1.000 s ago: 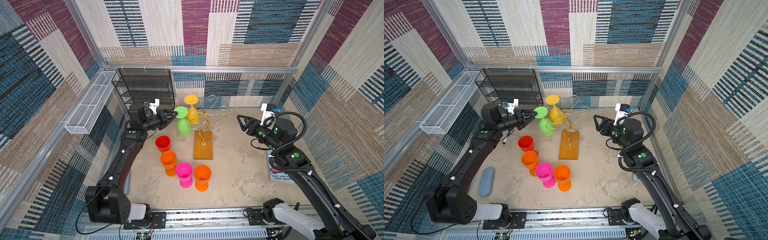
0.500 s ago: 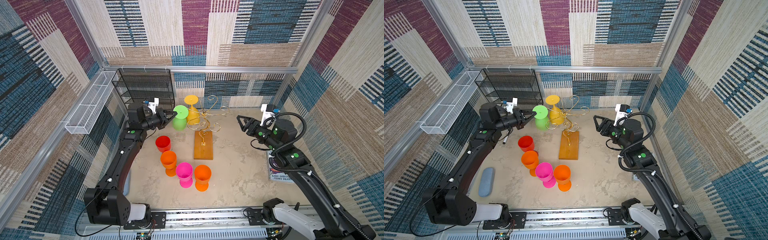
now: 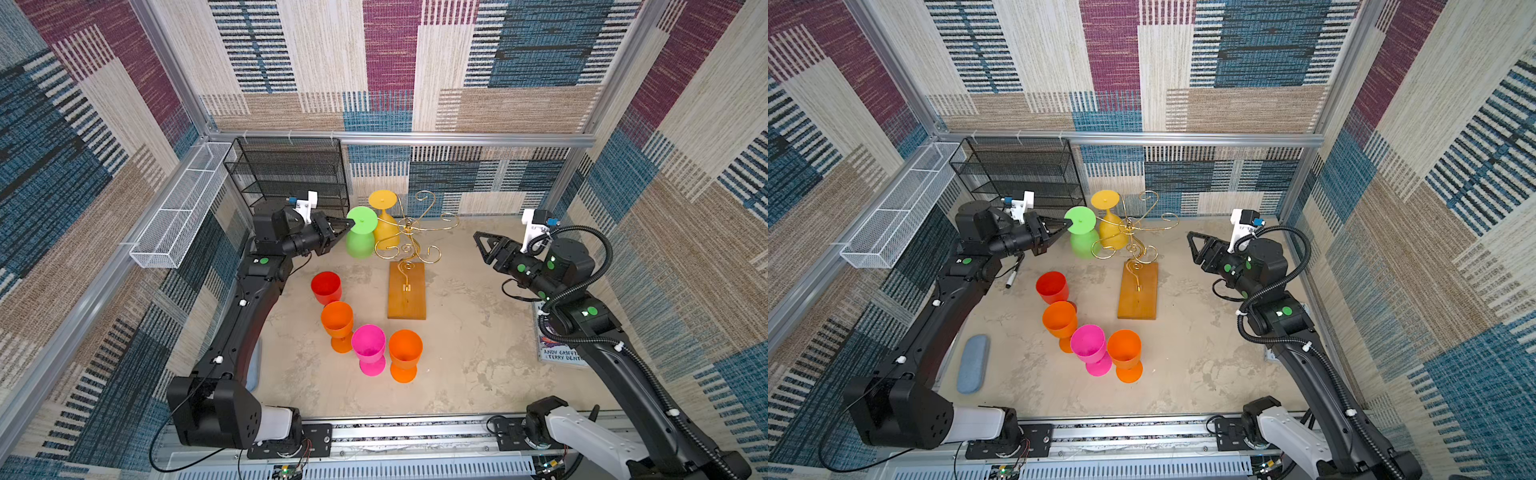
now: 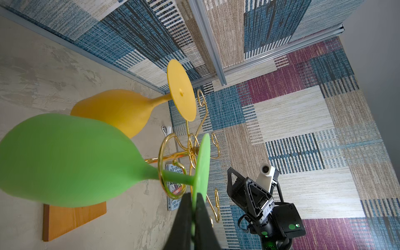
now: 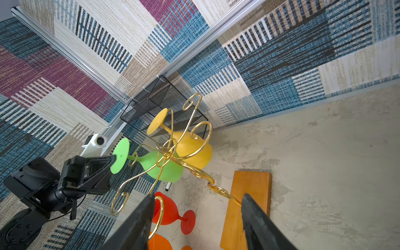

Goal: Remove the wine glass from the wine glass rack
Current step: 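Close the left gripper on the green glass's foot on the rack, then slide the green glass along the rack hook with the left gripper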

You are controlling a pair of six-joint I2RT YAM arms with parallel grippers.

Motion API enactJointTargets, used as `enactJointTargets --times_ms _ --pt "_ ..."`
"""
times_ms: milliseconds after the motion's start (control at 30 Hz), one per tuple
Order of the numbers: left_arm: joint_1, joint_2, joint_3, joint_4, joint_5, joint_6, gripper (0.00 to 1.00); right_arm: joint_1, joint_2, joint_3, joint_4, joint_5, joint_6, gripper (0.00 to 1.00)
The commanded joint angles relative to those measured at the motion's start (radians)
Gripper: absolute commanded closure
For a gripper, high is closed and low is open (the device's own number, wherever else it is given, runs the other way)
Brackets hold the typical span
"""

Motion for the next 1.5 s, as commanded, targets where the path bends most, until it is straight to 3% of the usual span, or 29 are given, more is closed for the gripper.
enactJointTargets --times_ms 0,500,1467 --pt "0.003 0.012 0.022 0.028 0.019 -0.012 1.00 -0.002 -0.006 0.002 0.047 -0.011 0.002 0.35" --pt "-0.015 0.092 0.085 0.054 0.042 -0.016 1.00 -0.007 -0.001 0.000 0.054 -0.018 0.007 0.35" --pt "-0.061 0.039 0.017 0.054 0.058 0.001 1.00 -0.014 -0.009 -0.018 0.065 -0.030 0.024 0.35"
